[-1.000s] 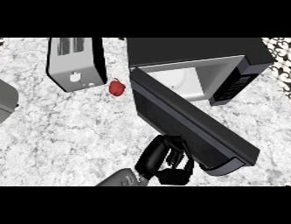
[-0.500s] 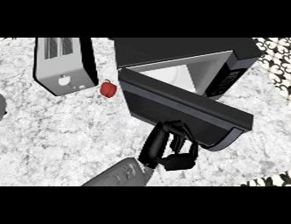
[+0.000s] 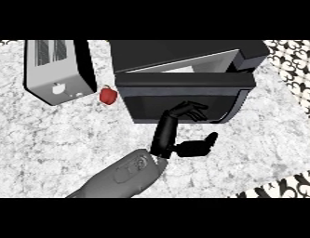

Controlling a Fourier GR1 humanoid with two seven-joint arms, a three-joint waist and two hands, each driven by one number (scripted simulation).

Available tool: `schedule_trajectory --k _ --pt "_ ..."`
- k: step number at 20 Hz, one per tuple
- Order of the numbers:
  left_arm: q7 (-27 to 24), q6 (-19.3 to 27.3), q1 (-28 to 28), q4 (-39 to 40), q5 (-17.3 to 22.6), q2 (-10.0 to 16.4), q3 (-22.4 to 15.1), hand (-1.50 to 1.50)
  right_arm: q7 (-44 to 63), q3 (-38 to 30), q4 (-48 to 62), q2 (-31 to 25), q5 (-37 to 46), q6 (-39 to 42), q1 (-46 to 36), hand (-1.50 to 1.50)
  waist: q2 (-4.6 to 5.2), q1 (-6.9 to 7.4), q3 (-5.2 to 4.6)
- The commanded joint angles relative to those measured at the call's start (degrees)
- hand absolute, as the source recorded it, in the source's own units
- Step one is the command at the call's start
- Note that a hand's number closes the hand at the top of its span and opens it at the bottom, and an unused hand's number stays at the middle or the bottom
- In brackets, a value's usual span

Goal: Pick up the milk, place it into the microwave and close the microwave

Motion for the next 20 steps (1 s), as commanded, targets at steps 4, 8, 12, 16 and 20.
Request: schedule_trajectory --k 4,8,12,16,20 --pt "1.4 4.8 -5.2 3.4 5.7 -0.1 3.5 -1.5 -2.0 -8.0 -2.4 -6.4 7.2 -4.6 -5.4 1.5 0.43 -2.74 -0.09" --pt "-0.9 5.9 -7.0 3.6 8.9 -0.1 6.1 -1.5 -2.3 -9.5 -2.4 -8.8 8.8 -4.9 -7.4 1.5 1.32 -2.91 -0.17" --pt "-2.3 6.5 -8.0 4.2 10.9 -0.1 6.7 -1.5 -2.7 -9.8 -2.0 -9.3 9.5 -5.4 -8.5 1.5 1.72 -2.63 0.0" --pt "-3.0 6.9 -8.3 4.4 13.0 -0.1 6.7 -1.5 -2.6 -10.2 -1.4 -9.9 9.6 -5.9 -10.3 1.5 2.19 -2.37 0.04" --pt "-4.7 6.7 -8.8 4.8 14.1 -0.1 6.2 -1.5 -2.4 -9.9 -0.1 -10.2 10.4 -6.2 -11.3 1.5 2.72 -2.12 0.15"
